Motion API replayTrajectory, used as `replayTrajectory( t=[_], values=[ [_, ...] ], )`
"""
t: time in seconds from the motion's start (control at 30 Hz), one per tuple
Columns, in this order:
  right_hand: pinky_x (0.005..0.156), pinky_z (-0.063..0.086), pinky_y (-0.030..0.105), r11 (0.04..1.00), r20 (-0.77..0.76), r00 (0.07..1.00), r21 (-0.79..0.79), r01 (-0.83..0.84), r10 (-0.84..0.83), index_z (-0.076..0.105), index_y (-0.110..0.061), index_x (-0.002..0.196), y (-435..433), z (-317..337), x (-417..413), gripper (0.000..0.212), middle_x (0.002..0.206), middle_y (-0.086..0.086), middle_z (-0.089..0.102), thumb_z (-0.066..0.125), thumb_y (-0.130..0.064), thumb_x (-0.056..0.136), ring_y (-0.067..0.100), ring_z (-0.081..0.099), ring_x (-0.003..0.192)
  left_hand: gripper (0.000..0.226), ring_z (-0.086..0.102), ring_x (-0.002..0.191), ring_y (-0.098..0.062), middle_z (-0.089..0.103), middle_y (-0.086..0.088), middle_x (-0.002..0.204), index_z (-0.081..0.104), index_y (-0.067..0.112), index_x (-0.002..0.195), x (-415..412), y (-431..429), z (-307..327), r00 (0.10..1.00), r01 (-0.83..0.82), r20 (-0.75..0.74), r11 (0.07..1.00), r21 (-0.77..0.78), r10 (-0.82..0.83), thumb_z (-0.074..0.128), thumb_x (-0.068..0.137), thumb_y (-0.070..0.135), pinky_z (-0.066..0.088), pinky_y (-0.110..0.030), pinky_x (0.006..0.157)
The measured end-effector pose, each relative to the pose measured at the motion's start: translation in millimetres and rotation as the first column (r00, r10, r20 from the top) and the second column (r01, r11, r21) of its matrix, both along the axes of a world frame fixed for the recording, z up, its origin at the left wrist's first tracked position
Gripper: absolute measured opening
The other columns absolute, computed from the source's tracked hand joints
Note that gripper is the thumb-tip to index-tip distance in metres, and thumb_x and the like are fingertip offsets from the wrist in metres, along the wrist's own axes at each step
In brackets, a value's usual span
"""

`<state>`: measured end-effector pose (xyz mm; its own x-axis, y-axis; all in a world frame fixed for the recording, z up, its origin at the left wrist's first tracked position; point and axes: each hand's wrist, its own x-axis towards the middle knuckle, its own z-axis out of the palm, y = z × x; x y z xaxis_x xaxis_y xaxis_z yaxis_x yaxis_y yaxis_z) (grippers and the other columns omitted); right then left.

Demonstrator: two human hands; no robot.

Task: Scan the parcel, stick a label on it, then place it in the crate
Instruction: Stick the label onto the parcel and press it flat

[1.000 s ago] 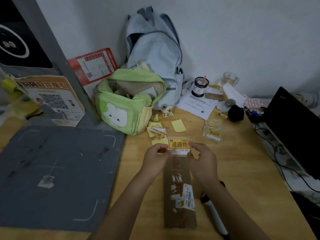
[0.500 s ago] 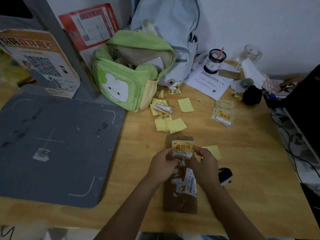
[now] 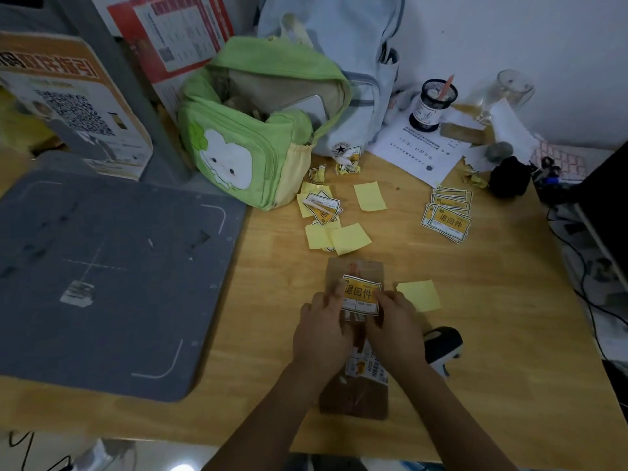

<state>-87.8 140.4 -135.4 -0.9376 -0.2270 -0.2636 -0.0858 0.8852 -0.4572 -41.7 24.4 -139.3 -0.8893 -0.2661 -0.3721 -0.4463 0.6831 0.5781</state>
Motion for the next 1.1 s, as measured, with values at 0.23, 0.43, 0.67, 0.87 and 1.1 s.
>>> replayTrajectory(
  t=[0.23,0.43,0.67,0.87,1.1],
  values=[
    [0.095,0.044,0.033,0.973,0.022,0.996,0.214,-0.086,0.083,0.042,-0.022,0.142,-3.9,-0.7,1.5,0.051,0.137,0.004,0.044,0.047,-0.031,0.093,0.023,0.042,0.125,0.055,0.032,0.127,-0.023,0.024,0.002,0.148,0.034,0.034,0.141,9.3,8.9,-7.0,0.993,0.117,0.037,0.978,-0.172,-0.112,0.049,0.088,0.035,0.045,-0.037,0.097],
    [0.1,0.043,0.04,0.967,0.015,0.998,0.245,-0.071,0.069,0.04,-0.022,0.145,-3.6,-3.1,4.6,0.056,0.15,0.011,0.032,0.051,-0.035,0.091,0.03,0.035,0.136,0.053,0.022,0.138,-0.026,0.02,-0.004,0.152,0.039,0.032,0.14,8.9,7.8,-7.2,0.994,0.11,0.031,0.974,-0.198,-0.106,0.05,0.088,0.037,0.038,-0.043,0.102],
    [0.119,0.02,0.041,0.918,0.141,0.965,0.306,-0.253,0.219,0.01,-0.021,0.155,0.6,-6.5,2.8,0.064,0.165,-0.004,0.001,0.032,-0.041,0.099,0.023,0.002,0.152,0.057,-0.004,0.148,-0.027,-0.004,0.003,0.162,0.031,0.015,0.146,-6.6,6.2,-4.9,0.942,0.329,0.145,0.912,-0.246,-0.301,0.041,0.093,0.034,0.01,-0.048,0.118],
    [0.12,0.018,0.041,0.93,0.179,0.964,0.277,-0.243,0.198,0.004,-0.021,0.156,2.3,-9.4,3.8,0.065,0.165,-0.004,-0.003,0.03,-0.042,0.1,0.024,0.004,0.152,0.061,0.002,0.148,-0.032,-0.003,-0.002,0.162,0.022,0.013,0.148,-16.5,4.6,-4.2,0.897,0.41,0.275,0.882,-0.231,-0.345,0.038,0.094,0.035,0.011,-0.047,0.119],
    [0.108,0.039,0.035,0.951,0.168,0.963,0.192,-0.243,0.213,0.006,-0.018,0.156,3.0,-5.5,0.5,0.065,0.165,-0.002,-0.001,0.035,-0.034,0.1,0.023,0.038,0.137,0.054,0.036,0.133,-0.03,0.003,-0.001,0.162,0.035,0.012,0.143,-15.0,5.2,-3.2,0.927,0.353,0.201,0.919,-0.174,-0.318,0.041,0.092,0.03,0.04,-0.044,0.104]
  ],
)
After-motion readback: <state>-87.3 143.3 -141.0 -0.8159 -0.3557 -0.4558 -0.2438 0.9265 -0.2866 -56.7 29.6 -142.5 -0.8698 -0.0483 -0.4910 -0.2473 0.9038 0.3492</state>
